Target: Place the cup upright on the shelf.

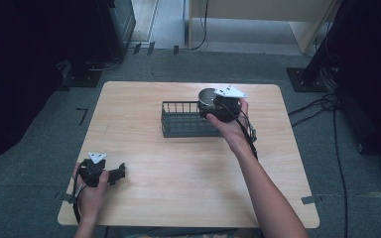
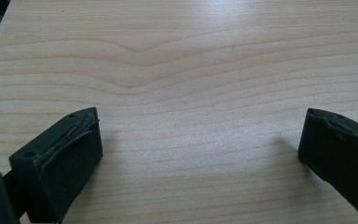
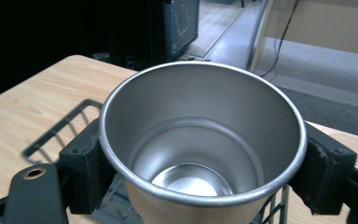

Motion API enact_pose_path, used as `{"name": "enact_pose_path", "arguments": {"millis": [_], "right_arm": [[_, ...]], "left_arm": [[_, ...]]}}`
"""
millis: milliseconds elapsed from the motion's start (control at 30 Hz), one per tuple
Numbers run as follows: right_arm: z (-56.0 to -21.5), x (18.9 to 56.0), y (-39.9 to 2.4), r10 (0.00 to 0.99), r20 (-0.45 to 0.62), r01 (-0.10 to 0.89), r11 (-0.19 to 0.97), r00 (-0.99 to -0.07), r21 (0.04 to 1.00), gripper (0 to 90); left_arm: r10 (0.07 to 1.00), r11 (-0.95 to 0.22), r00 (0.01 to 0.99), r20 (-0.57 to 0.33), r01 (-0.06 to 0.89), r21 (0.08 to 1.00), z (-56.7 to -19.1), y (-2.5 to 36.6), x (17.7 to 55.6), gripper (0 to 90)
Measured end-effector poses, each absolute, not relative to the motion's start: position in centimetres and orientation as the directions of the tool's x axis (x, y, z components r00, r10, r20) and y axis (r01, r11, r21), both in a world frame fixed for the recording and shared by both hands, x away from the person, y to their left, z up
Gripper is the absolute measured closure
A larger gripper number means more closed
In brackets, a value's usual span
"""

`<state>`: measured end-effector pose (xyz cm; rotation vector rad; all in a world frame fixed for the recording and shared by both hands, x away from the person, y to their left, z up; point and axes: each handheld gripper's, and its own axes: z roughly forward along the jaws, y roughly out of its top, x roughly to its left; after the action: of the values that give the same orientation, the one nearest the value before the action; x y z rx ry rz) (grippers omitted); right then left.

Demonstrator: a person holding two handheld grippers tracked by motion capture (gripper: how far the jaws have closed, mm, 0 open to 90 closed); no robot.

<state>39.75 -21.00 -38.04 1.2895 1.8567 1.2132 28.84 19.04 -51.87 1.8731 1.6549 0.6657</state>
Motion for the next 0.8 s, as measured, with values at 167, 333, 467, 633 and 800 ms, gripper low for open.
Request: {"name": "enact_pose_path", "arguments": {"millis": [167, 333, 467, 633, 800], "right_arm": [[-39.0, 40.8, -21.3, 0.937, 0.040, 0.421, 0.117, -0.348, 0.900, 18.2], [-39.9, 41.6, -21.5, 0.944, 0.034, 0.437, 0.120, -0.328, 0.891, 18.2], [-40.4, 41.8, -21.4, 0.945, 0.028, 0.447, 0.129, -0.327, 0.885, 18.1], [-40.8, 41.7, -21.3, 0.944, 0.032, 0.437, 0.122, -0.330, 0.891, 18.2], [-40.9, 42.0, -21.4, 0.945, 0.036, 0.438, 0.117, -0.326, 0.891, 18.2]], "left_arm": [[0.993, -0.093, 0.120, 0.008, 0.722, 0.686, -51.9, 19.0, 28.8, 0.0], [0.993, -0.093, 0.121, 0.007, 0.722, 0.686, -51.9, 19.0, 28.8, 0.0], [0.992, -0.095, 0.123, 0.009, 0.723, 0.685, -51.9, 19.1, 28.8, 0.0], [0.993, -0.094, 0.122, 0.008, 0.723, 0.685, -51.9, 19.1, 28.8, 0.0], [0.993, -0.093, 0.120, 0.007, 0.722, 0.686, -51.9, 19.0, 28.8, 0.0]]}}
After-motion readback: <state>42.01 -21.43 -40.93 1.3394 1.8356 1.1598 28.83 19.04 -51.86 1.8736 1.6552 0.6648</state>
